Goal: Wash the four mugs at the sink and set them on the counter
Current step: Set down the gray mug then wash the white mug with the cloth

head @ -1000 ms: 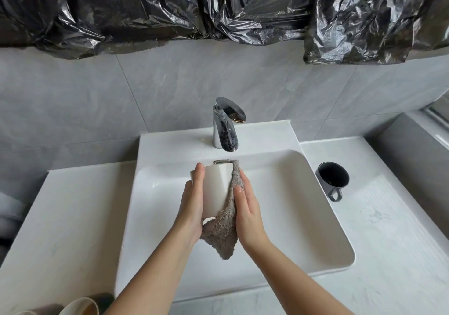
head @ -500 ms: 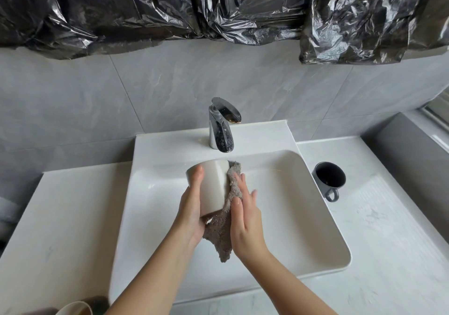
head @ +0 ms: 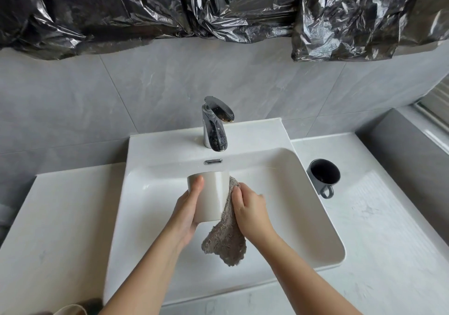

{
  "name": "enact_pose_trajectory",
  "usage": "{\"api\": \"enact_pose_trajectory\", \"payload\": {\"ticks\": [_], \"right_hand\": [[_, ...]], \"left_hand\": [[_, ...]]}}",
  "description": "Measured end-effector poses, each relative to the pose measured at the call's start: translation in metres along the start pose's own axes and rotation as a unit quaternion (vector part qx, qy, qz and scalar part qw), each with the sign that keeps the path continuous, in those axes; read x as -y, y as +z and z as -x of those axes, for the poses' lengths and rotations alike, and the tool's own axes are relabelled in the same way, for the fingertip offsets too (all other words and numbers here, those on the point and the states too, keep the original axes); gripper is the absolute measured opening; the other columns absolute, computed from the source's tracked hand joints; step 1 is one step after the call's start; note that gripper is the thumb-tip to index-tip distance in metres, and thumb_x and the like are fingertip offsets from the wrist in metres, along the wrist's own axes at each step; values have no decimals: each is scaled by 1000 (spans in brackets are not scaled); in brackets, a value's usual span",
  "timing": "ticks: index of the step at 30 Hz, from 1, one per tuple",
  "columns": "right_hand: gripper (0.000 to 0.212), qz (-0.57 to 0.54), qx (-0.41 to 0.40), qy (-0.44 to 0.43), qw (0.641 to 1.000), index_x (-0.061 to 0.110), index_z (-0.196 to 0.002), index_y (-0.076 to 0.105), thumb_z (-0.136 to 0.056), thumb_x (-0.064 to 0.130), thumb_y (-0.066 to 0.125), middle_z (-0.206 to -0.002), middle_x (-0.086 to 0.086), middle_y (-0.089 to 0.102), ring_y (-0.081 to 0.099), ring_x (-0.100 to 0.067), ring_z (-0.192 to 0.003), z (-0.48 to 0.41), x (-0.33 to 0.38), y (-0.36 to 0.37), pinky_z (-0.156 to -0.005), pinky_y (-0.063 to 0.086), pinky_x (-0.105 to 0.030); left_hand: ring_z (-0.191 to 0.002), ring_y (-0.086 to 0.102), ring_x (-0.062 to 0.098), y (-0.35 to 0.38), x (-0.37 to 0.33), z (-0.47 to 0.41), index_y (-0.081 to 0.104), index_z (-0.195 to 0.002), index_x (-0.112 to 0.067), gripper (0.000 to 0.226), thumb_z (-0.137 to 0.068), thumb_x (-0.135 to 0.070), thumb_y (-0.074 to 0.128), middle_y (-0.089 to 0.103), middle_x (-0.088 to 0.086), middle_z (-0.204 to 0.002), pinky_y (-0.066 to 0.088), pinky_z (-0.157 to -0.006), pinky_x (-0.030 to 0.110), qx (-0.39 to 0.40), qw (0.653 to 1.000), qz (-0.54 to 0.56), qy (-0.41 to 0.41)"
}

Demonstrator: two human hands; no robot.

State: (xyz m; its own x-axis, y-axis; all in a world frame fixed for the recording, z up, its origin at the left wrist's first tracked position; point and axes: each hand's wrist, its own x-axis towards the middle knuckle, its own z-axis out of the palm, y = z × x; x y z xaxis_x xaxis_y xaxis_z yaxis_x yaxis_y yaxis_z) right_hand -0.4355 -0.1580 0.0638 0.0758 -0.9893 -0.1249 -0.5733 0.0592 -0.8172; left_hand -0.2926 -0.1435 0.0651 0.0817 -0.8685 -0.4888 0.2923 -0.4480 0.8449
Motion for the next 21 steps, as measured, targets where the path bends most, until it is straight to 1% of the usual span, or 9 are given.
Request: {"api": "enact_pose_trajectory", "payload": {"ticks": [2, 4, 7, 9, 14, 16, 18, 20, 21], "right_hand": [[37, -8, -21, -18, 1000, 16, -66, 32, -103, 18, 35, -59, -1, 39, 38, -20, -59, 4, -3, 1, -78, 29, -34], [37, 24, -26, -40, 999, 18, -67, 32, -103, 17, 36, -58, 1, 40, 37, -24, -60, 5, -2, 1, -71, 26, -33], [37, 57, -13, -75, 995, 19, -67, 31, -103, 18, 38, -58, 4, 39, 37, -23, -60, 2, 1, 1, -63, 23, -33], [37, 26, -11, -72, 997, 18, -66, 33, -103, 19, 39, -56, 5, 38, 35, -17, -56, 2, -1, -5, -57, 24, -33], [34, -81, -92, -35, 992, 17, -70, 44, -103, 17, 38, -58, 6, 47, 42, -9, -55, 1, -5, -30, -58, 34, -30], [34, -87, -56, -30, 994, 15, -72, 46, -104, 18, 36, -63, 8, 48, 42, -4, -58, -8, -5, -34, -63, 36, -28], [30, -42, 26, -56, 997, 9, -85, 54, -105, 19, 34, -77, 4, 57, 51, -8, -71, -13, -3, -30, -72, 40, -30], [30, -16, 98, -85, 991, 15, -101, 61, -106, 21, 32, -92, 10, 63, 56, -1, -83, -12, -1, -25, -81, 41, -20], [30, -8, 119, -95, 988, 17, -98, 60, -107, 22, 32, -89, 12, 62, 54, 4, -79, -12, 1, -26, -79, 40, -17]], "left_hand": [[-107, 67, 17, -1, 3, 0, 63, -121, -14, 85, -65, -77, 65, 72, 3, -113, 52, -93, 38, -22, 1000, -2, 15], [-107, 66, 16, 1, 9, 1, 59, -123, -19, 89, -55, -75, 70, 70, 1, -117, 51, -96, 42, -38, 999, -7, 29], [-106, 67, 20, 3, 15, 0, 59, -119, -21, 80, -54, -65, 71, 71, 2, -114, 50, -97, 46, -52, 998, 7, 42], [-104, 67, 21, 0, 16, -2, 62, -117, -20, 79, -52, -64, 71, 72, 4, -110, 51, -95, 44, -57, 997, 29, 34], [-102, 67, 23, -11, 17, -1, 62, -116, -19, 72, -57, -60, 71, 73, 6, -108, 53, -89, 42, -45, 998, 31, 28], [-102, 67, 21, -12, 17, 2, 61, -118, -20, 76, -55, -61, 69, 72, 5, -109, 53, -89, 42, -26, 999, 26, 34], [-101, 67, 19, -10, 14, 4, 62, -117, -20, 75, -56, -63, 66, 72, 4, -109, 53, -84, 38, -4, 999, 0, 52], [-104, 66, 20, -8, 9, 6, 62, -118, -19, 74, -59, -63, 65, 71, 5, -112, 52, -87, 38, 13, 997, -33, 66], [-106, 66, 21, -8, 6, 6, 62, -118, -18, 74, -60, -63, 64, 71, 5, -112, 52, -90, 40, 16, 997, -42, 70]]}}
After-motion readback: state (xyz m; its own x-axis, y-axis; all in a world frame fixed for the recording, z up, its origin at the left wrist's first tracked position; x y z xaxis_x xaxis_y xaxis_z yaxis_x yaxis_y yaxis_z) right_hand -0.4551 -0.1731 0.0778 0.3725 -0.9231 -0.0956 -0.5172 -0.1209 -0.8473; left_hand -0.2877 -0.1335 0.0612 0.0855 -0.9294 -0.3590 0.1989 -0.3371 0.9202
